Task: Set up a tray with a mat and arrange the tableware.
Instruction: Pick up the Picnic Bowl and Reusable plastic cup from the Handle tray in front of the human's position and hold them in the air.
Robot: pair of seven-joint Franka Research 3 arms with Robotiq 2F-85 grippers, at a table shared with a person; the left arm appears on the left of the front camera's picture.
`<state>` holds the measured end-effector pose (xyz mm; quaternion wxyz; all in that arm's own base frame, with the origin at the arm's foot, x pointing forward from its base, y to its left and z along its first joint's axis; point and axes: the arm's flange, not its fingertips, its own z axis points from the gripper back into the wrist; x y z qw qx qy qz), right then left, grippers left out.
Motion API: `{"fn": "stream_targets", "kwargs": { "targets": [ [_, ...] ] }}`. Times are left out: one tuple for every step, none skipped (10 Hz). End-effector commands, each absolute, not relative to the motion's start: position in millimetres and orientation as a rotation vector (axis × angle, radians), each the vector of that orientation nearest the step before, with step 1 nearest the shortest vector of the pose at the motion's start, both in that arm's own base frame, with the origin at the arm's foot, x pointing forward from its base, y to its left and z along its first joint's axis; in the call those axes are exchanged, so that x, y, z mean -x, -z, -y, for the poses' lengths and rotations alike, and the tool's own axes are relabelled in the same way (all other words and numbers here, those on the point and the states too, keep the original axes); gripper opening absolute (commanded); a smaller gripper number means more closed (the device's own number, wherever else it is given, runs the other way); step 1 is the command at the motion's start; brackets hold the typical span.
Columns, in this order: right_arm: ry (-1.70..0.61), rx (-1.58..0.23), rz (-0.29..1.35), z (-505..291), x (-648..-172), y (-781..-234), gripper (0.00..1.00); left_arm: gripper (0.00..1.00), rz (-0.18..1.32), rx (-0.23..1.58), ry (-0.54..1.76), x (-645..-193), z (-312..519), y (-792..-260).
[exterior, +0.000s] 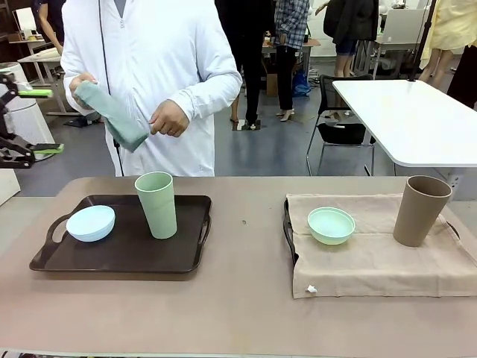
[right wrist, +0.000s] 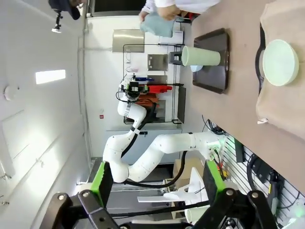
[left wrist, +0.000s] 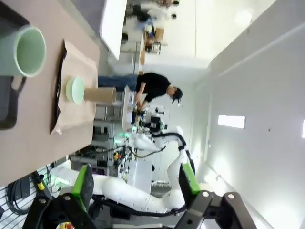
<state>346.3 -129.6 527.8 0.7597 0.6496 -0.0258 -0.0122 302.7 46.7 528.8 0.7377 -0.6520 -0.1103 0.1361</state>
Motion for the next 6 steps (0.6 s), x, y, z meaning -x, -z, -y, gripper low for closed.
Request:
{"fn": "stream_targets", "kwargs": {
  "targets": [
    [0.021,-1.432,0.069,127.9,-348.8,-531.1,1.0,0.94,0.207,1.432,-0.27,-302.8,-30.0,-530.4],
    [0.021,-1.432,0.069,127.9,-348.8,-531.1,1.0,0.94,0.207,1.432,-0.27,-302.8,-30.0,-530.4],
    [0.021,-1.432,0.069,127.9,-348.8,-531.1,1.0,0.94,0.207,1.432,-0.27,-302.8,-30.0,-530.4],
    [0.021,-1.432,0.069,127.9,-348.8,-531.1,1.0,0.94,0.207,1.432,-0.27,-302.8,-30.0,-530.4],
    [0.021,-1.432,0.069,127.9,-348.8,-531.1,1.0,0.94,0.207,1.432,-0.27,-302.8,-30.0,-530.4],
    [0.021,-1.432,0.069,127.9,-348.8,-531.1,1.0,0.94,0.207,1.432,-0.27,-302.8,-30.0,-530.4]
  ]
}}
